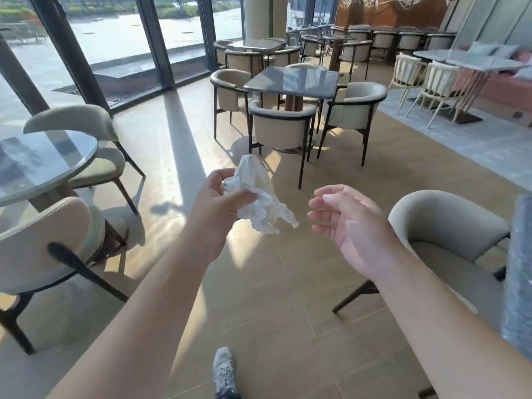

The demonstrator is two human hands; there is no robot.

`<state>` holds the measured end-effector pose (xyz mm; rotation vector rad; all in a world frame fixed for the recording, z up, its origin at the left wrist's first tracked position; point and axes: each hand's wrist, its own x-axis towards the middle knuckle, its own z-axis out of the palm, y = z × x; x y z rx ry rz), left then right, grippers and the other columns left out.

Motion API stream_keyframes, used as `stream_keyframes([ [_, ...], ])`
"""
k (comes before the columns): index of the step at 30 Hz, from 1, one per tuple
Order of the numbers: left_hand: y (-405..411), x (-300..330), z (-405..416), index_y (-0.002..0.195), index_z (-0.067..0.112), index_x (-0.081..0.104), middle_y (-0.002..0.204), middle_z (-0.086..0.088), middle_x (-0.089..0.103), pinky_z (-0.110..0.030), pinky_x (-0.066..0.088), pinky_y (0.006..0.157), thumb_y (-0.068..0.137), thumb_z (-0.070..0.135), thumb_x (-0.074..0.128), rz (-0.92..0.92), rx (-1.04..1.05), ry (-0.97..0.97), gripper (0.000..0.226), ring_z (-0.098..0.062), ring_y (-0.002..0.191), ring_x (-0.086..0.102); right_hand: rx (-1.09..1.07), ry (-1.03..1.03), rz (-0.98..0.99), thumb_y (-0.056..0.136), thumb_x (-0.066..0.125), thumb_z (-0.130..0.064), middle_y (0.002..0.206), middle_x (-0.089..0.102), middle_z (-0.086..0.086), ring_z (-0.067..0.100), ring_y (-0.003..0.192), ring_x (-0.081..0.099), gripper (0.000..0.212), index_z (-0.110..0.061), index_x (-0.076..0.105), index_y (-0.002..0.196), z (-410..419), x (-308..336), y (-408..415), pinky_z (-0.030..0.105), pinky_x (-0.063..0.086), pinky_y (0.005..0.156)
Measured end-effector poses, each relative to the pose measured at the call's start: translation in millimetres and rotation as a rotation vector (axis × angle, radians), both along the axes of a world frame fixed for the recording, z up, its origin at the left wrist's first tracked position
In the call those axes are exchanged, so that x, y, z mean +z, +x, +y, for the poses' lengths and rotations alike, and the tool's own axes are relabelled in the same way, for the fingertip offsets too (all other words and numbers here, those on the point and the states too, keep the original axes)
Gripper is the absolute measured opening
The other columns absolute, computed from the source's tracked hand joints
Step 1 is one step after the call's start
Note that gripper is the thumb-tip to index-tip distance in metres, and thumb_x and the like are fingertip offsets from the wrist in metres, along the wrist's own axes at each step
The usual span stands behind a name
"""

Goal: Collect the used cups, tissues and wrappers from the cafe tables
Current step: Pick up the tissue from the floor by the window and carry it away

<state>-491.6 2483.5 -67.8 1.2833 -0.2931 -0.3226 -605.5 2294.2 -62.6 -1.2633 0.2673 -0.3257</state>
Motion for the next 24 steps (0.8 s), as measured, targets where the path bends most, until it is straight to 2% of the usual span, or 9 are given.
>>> stream_keyframes([
  [3,64.6,-6.2,-11.3,0.114,0.012,0.057,0.092,-0.005,0.075,-0.029,0.058,0.065,0.070,0.007,0.071,0.018,-0.036,-0.008,0.046,-0.022,0.077,0.074,-0.037,-0.028,0.015,0.077,0.058,-0.018,0.080,0.069,0.003,0.015,0.073,0.065,0.019,-0.012,0.065,0.093,-6.8,-3.3,58.0,0.028,0.052,0.062],
  [6,139.8,-6.8,-24.5,0.115,0.011,0.058,0.096,-0.008,0.073,-0.029,0.058,0.062,0.070,0.008,0.071,0.011,-0.071,-0.024,0.047,-0.023,0.077,0.074,-0.101,-0.081,0.012,0.086,0.056,-0.013,0.081,0.069,0.002,0.015,0.072,0.065,0.012,-0.013,0.066,0.092,-15.2,-0.1,123.8,0.029,0.053,0.063],
  [9,214.8,-1.4,-43.6,0.111,0.014,0.060,0.101,-0.012,0.070,-0.030,0.058,0.062,0.066,0.009,0.075,0.017,-0.126,-0.046,0.049,-0.023,0.076,0.073,-0.143,-0.106,0.033,0.095,0.051,-0.006,0.081,0.069,0.002,0.015,0.072,0.065,0.018,-0.014,0.066,0.091,-24.8,8.3,188.4,0.028,0.053,0.063],
  [13,297.8,6.7,-70.6,0.107,0.020,0.062,0.097,-0.007,0.072,-0.030,0.058,0.064,0.063,0.011,0.078,-0.009,-0.221,-0.048,0.047,-0.021,0.076,0.075,-0.202,-0.100,0.031,0.089,0.058,-0.012,0.082,0.069,0.002,0.015,0.072,0.065,0.010,-0.014,0.067,0.091,-37.8,20.2,262.7,0.027,0.053,0.061],
  [16,344.7,9.0,-90.1,0.111,0.020,0.063,0.096,-0.004,0.074,-0.035,0.060,0.069,0.066,0.013,0.077,-0.029,-0.256,-0.010,0.047,-0.023,0.081,0.075,-0.233,-0.112,0.042,0.075,0.058,-0.021,0.080,0.070,0.001,0.014,0.074,0.066,0.019,-0.015,0.068,0.090,-49.4,19.8,300.6,0.027,0.053,0.063],
  [21,394.5,7.8,-131.8,0.115,0.016,0.061,0.082,0.009,0.077,-0.034,0.061,0.068,0.070,0.011,0.075,-0.036,-0.365,0.010,0.047,-0.021,0.078,0.076,-0.321,-0.113,0.059,0.075,0.057,-0.023,0.081,0.070,-0.002,0.014,0.075,0.066,0.020,-0.016,0.068,0.091,-82.6,15.9,341.0,0.027,0.053,0.064],
  [24,415.4,4.1,-167.5,0.113,0.019,0.063,0.085,0.005,0.076,-0.044,0.062,0.082,0.069,0.013,0.075,-0.032,-0.390,0.048,0.047,-0.023,0.083,0.075,-0.348,-0.104,0.056,0.076,0.058,-0.023,0.083,0.070,-0.001,0.015,0.076,0.066,0.019,-0.017,0.068,0.091,-109.8,10.7,360.3,0.028,0.053,0.065],
])
